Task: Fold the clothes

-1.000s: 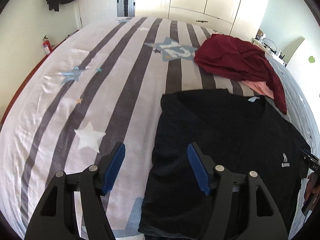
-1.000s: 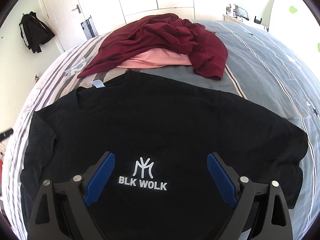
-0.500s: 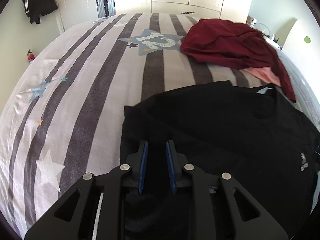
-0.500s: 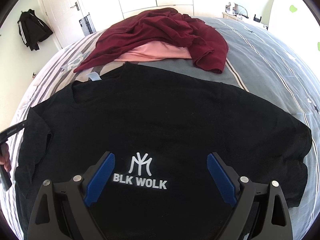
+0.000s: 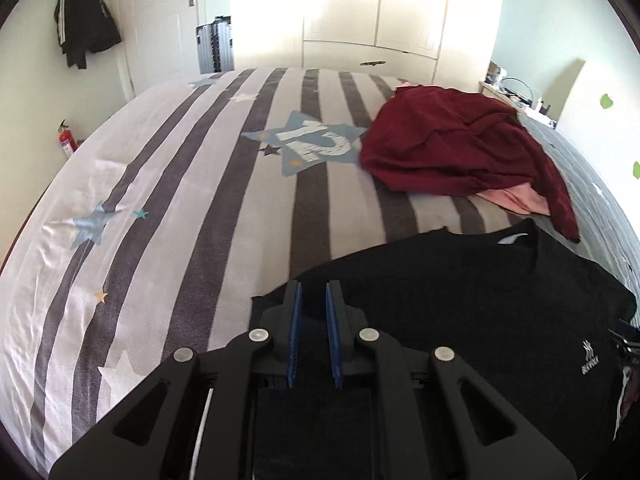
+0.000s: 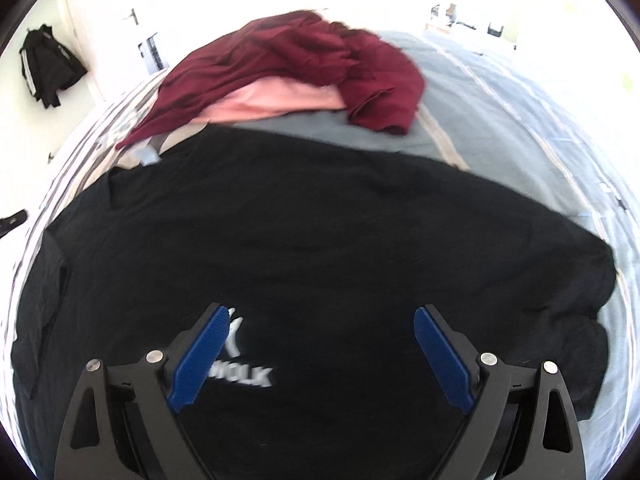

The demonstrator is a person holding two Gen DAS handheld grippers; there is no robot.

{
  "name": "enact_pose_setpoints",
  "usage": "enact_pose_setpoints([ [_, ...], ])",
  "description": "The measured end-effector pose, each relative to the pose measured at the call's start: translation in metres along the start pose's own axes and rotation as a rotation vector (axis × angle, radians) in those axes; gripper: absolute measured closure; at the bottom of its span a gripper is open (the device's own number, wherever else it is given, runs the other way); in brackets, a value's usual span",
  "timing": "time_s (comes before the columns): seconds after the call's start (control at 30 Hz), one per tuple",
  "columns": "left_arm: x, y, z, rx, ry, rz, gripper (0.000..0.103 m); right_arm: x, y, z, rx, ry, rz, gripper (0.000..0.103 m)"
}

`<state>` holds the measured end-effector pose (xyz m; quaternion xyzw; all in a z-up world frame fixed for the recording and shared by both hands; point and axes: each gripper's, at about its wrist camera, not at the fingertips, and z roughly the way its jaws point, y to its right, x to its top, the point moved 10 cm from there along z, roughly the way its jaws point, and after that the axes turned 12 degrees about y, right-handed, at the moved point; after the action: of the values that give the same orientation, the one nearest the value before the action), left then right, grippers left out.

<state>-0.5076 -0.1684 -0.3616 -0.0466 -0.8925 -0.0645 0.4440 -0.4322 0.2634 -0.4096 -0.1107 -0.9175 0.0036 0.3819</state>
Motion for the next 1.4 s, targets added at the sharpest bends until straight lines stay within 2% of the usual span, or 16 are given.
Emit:
enact_pose_setpoints([
  [0.13, -0.006, 0.040, -0.035, -0.079, 0.011, -0.021, 0.091, 0.011, 0.042, -0.010, -0.048, 0.028, 0.029, 0.011],
  [0.23, -0.018, 0.062, -0.054, -0.103, 0.007, -0.034, 0.089, 0.017, 0.084, -0.018, -0.091, 0.047, 0.049, 0.011],
  [0.4, -0.040, 0.060, -0.061, -0.049, -0.010, -0.044, 0.083, 0.027, 0.162, -0.017, -0.167, 0.045, 0.062, 0.011],
  [0.47, -0.045, 0.054, -0.055, -0.010, -0.020, -0.035, 0.082, 0.029, 0.185, -0.012, -0.182, 0.035, 0.049, 0.011],
  [0.57, -0.048, 0.055, -0.055, 0.003, -0.019, -0.029, 0.077, 0.031, 0.213, -0.003, -0.205, 0.021, 0.026, 0.011],
  [0.63, -0.050, 0.058, -0.055, 0.007, -0.021, -0.024, 0.072, 0.030, 0.227, 0.004, -0.201, 0.008, 0.042, 0.011],
  [0.8, -0.053, 0.070, -0.055, 0.002, -0.030, -0.015, 0.071, 0.016, 0.244, 0.018, -0.145, -0.027, 0.068, 0.011],
  [0.87, -0.052, 0.071, -0.057, 0.005, -0.030, -0.011, 0.071, 0.013, 0.243, 0.020, -0.136, -0.015, 0.042, 0.014],
  [0.9, -0.052, 0.070, -0.057, 0.008, -0.030, -0.010, 0.071, 0.014, 0.242, 0.020, -0.122, -0.010, 0.049, 0.019],
  [0.93, -0.052, 0.068, -0.058, 0.011, -0.030, -0.009, 0.071, 0.015, 0.240, 0.020, -0.108, -0.005, 0.056, 0.039],
  [0.97, -0.052, 0.067, -0.058, 0.015, -0.030, -0.008, 0.071, 0.019, 0.239, 0.018, -0.105, -0.001, 0.065, 0.065],
  [1.0, -0.052, 0.063, -0.059, 0.019, -0.030, -0.013, 0.071, 0.022, 0.237, 0.013, -0.112, 0.003, 0.068, 0.077],
  [1.03, -0.052, 0.059, -0.060, 0.024, -0.031, -0.020, 0.071, 0.025, 0.236, 0.009, -0.118, 0.006, 0.071, 0.095],
  [1.1, -0.052, 0.050, -0.063, 0.031, -0.030, -0.037, 0.071, 0.033, 0.224, 0.000, -0.108, 0.015, 0.062, 0.095],
  [1.23, -0.045, 0.030, -0.073, 0.038, -0.018, -0.056, 0.071, 0.053, 0.172, -0.023, -0.067, 0.041, -0.015, 0.096],
  [1.4, -0.034, 0.004, -0.088, 0.033, 0.003, -0.054, 0.071, 0.082, 0.055, -0.041, 0.064, 0.064, -0.059, 0.096],
])
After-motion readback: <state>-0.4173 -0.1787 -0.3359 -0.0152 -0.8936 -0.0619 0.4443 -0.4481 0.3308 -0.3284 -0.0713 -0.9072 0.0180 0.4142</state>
